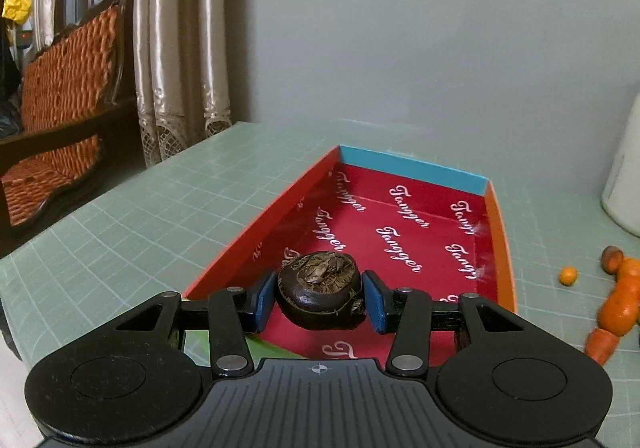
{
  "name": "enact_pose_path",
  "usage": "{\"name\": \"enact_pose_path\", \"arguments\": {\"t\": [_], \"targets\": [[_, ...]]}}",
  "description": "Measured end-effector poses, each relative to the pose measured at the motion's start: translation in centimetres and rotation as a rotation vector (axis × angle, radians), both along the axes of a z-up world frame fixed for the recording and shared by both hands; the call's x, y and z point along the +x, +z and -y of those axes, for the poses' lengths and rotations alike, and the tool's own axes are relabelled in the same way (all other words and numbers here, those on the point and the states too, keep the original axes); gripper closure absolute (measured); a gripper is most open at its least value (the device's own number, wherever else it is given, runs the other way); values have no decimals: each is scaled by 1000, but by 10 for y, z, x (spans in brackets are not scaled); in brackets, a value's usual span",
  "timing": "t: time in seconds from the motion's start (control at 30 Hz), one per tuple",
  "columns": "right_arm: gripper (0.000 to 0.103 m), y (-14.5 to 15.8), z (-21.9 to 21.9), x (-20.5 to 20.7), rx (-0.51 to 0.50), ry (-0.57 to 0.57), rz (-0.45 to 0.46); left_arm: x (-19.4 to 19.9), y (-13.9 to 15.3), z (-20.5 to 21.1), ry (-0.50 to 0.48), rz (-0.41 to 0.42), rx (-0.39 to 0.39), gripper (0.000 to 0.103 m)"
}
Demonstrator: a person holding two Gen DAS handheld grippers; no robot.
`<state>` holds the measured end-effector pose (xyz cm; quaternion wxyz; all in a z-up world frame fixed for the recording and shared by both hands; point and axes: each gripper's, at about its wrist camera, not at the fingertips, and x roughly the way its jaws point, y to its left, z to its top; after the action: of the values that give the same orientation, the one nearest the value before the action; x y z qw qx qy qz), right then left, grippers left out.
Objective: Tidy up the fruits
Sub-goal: 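Carry the water chestnut with the left gripper into the red box and release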
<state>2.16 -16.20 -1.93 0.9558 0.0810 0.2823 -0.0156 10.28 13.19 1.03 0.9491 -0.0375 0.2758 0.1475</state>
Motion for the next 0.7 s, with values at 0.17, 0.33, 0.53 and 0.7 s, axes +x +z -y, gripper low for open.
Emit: {"name": "enact_pose_path", "arguments": {"t": [0.17,0.33,0.53,0.7], "targets": [[0,0,-7,6,-9,19,-1,11,-3,-1,35,-25,30,56],[0,2,-9,11,-16,24,4,15,-2,-4,72,-35,30,56],[0,7,-6,18,-28,26,28,3,3,-3,59,16,22,29],[0,11,-2,26,-75,-6,47,-17,10,4,9,76,58,21]]}}
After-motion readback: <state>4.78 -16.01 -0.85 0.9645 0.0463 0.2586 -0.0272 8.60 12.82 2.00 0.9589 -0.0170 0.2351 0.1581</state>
